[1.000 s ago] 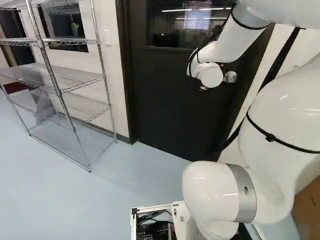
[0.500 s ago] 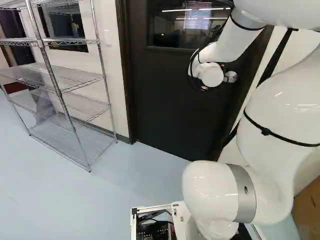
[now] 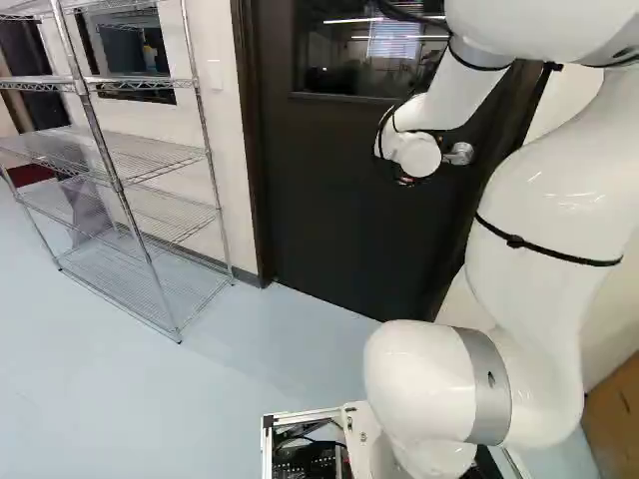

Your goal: Open the door and move inside

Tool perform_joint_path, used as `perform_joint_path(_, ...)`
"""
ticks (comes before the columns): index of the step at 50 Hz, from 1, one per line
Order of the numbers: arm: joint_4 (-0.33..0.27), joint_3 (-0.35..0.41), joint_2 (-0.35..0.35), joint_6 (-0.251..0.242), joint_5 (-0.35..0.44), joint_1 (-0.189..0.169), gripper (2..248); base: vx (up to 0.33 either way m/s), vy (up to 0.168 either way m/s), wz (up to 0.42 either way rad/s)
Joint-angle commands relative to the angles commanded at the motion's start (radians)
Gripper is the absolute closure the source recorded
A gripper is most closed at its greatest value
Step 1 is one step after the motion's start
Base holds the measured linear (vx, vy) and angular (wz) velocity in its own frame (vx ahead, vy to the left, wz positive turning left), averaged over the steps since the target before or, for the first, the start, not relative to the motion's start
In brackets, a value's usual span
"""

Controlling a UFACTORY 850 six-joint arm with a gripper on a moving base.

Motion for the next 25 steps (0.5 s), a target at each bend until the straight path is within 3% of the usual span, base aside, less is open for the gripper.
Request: perform_joint_path(25, 0.031, 0.004, -0.049, 0.0, 0.0, -0.007, 3, 0.0, 0.0, 0.0)
